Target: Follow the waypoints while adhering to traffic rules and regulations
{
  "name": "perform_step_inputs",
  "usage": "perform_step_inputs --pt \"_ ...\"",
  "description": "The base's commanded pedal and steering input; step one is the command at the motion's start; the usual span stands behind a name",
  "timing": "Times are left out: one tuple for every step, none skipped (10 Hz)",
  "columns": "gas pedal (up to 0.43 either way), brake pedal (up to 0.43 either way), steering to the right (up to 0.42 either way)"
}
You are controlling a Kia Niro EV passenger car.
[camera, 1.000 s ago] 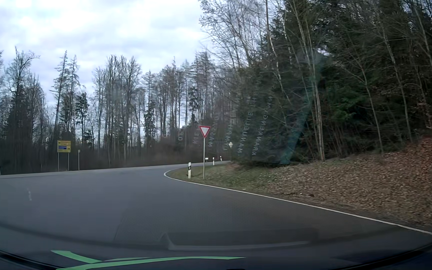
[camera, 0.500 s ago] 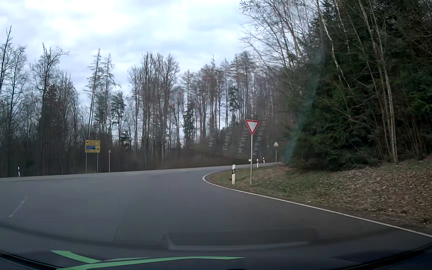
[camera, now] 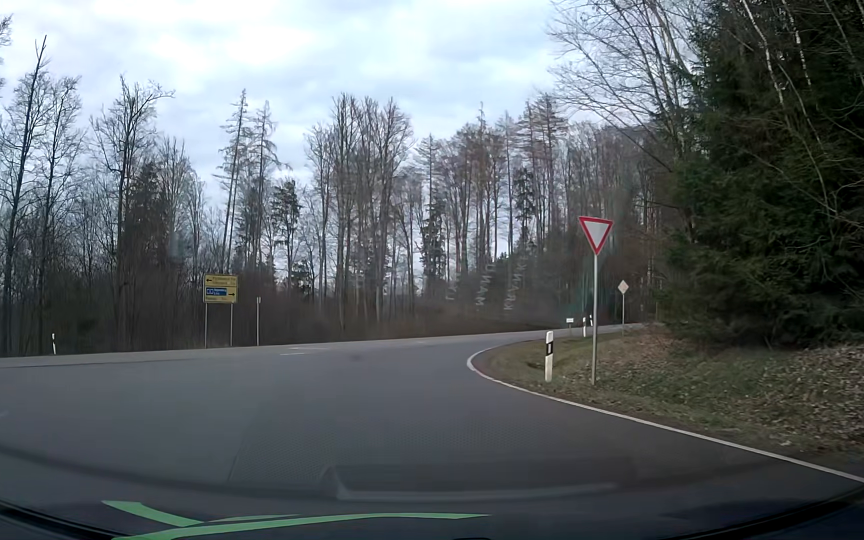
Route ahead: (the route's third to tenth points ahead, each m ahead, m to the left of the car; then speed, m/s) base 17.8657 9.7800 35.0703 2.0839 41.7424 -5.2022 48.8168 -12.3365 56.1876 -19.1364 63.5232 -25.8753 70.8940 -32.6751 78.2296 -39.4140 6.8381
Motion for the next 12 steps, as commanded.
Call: perform_step_inputs --pt "0.000 0.000 -0.081" --pt "0.000 0.000 -0.072" --pt "0.000 0.000 -0.065" --pt "0.000 0.000 -0.061" --pt "0.000 0.000 -0.055" --pt "0.000 0.000 -0.047" --pt "0.000 0.000 -0.041" --pt "0.000 0.000 -0.036" --pt "0.000 0.000 -0.034" --pt "0.000 0.000 -0.028" --pt "0.000 0.000 -0.018" --pt "0.000 0.000 -0.008"
